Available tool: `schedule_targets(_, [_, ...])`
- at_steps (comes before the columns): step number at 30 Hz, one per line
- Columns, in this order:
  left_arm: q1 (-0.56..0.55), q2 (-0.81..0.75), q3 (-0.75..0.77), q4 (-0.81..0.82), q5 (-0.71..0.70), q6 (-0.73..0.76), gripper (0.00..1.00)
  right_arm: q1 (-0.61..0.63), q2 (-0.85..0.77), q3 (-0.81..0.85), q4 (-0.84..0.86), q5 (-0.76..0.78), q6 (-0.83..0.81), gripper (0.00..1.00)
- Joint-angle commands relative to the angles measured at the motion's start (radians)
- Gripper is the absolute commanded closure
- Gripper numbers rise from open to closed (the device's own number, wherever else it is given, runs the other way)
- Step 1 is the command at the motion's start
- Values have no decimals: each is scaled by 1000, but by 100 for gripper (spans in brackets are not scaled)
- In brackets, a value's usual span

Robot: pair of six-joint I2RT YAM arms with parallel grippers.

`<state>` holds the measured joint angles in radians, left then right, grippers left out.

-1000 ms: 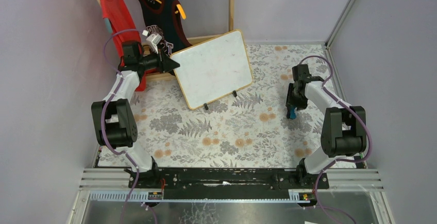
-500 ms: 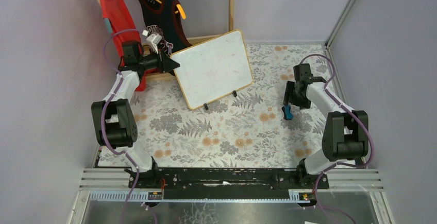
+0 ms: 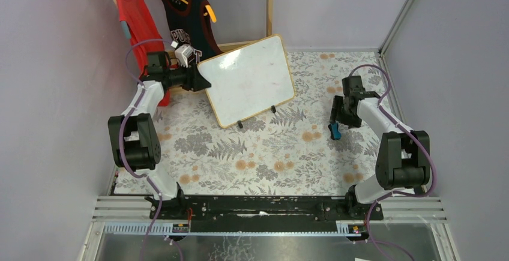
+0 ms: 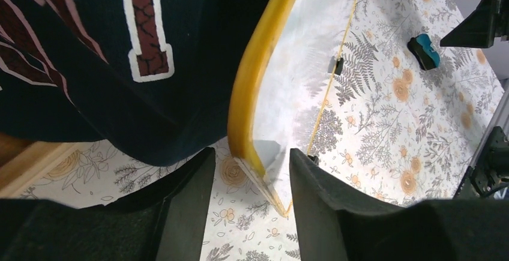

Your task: Erase the whiteboard

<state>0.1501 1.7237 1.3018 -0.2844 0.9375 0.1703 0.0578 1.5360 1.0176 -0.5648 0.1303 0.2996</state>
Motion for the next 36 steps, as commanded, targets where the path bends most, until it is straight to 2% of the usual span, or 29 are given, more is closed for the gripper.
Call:
schedule_targets(1, [-7,-7,39,-60,34,10,50,-4,-31,-1,15,-15,7,33])
schedule_targets(4, [-7,-38,37,-92,40,28,45,-4,-33,-2,19,-21,6,33])
schedule_targets(5, [-6,-59,33,-111,39,39,39,-4,-34,-3,22,-24,6,33])
schedule_targets(6, [-4,-78,26,-116,40,44,19,-4,-34,-5,24,-26,6,33])
schedule_targets(7, [-3,-101,17,-120,38,49,8,-4,-35,-7,27,-28,6,33])
schedule_targets(9, [1,-148,-6,-125,25,59,0,-4,-38,-12,33,-33,7,33])
schedule_targets(15, [36,-304,-71,-125,-31,40,0,-4,-78,-31,47,-40,9,33])
schedule_targets(19, [49,-431,-135,-109,-150,13,0,-4,-114,-43,52,-36,15,33])
schedule_targets(29, [49,-744,-413,-16,-370,4,0,-3,-165,-79,95,-8,50,32])
schedule_targets(36, [49,-800,-600,193,-522,-87,0,-1,-324,-250,293,108,63,31])
